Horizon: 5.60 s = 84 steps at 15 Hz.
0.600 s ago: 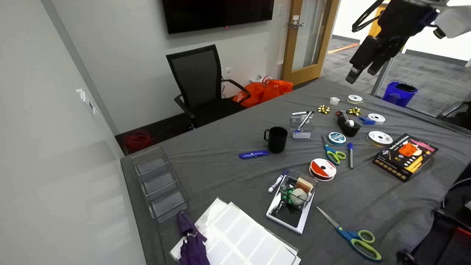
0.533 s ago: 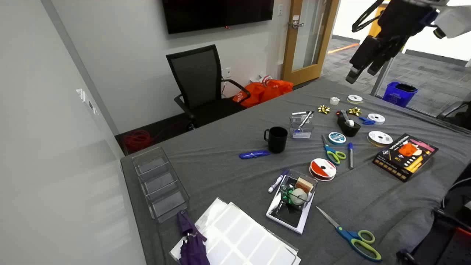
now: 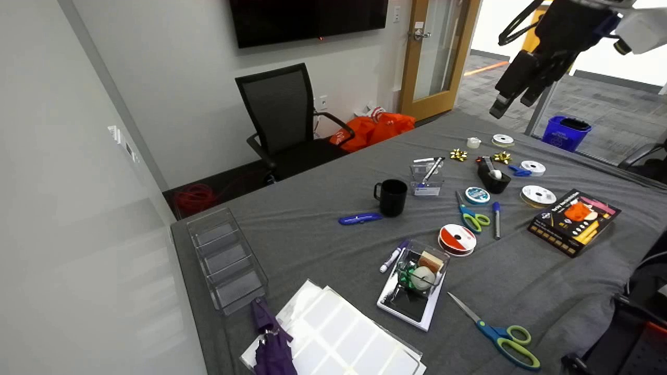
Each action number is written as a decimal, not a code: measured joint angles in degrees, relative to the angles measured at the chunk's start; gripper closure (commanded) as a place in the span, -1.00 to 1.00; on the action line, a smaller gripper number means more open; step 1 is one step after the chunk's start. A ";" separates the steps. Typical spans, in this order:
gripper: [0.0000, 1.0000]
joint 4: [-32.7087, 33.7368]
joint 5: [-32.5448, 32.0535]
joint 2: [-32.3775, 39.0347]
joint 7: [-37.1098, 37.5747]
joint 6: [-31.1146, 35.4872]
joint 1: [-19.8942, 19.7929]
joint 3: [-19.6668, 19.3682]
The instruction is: Remove the marker from the tray
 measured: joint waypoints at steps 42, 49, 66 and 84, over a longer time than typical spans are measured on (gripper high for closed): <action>-1.00 16.77 -14.39 37.96 66.53 15.94 -1.99 -9.54; -1.00 20.60 -7.17 47.92 66.48 23.23 -1.67 -11.99; -1.00 34.13 -1.32 64.95 69.23 23.16 1.37 -20.32; -1.00 75.74 -3.92 82.34 63.15 -3.41 -3.37 -24.09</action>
